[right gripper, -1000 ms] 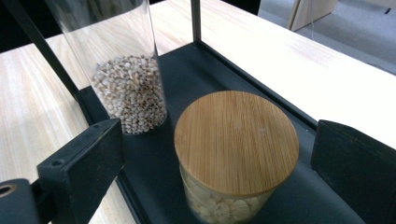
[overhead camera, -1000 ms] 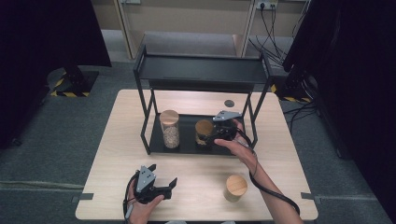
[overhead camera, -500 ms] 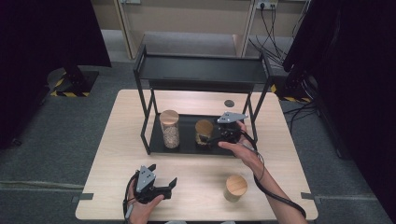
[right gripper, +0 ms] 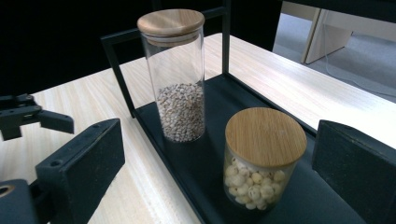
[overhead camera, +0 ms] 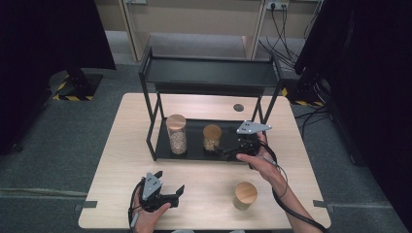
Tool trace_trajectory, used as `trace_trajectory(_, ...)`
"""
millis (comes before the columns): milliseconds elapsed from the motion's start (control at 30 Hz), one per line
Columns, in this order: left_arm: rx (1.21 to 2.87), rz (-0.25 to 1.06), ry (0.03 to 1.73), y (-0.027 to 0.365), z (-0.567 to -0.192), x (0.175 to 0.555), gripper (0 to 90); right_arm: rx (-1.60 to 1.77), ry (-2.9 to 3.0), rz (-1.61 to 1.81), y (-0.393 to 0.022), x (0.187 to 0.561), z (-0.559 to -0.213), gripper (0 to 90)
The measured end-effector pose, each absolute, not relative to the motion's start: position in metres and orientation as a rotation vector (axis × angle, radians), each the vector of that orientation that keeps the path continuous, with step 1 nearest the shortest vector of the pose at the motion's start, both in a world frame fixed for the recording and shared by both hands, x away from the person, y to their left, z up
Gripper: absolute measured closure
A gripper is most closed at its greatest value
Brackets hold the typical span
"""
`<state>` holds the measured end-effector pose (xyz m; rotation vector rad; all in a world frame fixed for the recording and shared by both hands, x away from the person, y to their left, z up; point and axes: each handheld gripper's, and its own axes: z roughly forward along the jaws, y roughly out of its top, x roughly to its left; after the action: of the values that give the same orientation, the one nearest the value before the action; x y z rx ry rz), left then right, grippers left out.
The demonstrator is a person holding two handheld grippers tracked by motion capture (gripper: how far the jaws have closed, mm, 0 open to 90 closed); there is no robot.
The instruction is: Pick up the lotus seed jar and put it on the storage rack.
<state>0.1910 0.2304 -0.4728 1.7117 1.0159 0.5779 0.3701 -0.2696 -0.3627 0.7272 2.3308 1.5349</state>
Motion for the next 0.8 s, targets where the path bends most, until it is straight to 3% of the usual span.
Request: trace_trajectory(800,1.714,0.58,1.013,0.23,-0.472,0.19,3.4,0.683,2.287,1.569,-0.301,0.322,-0.363,3.0)
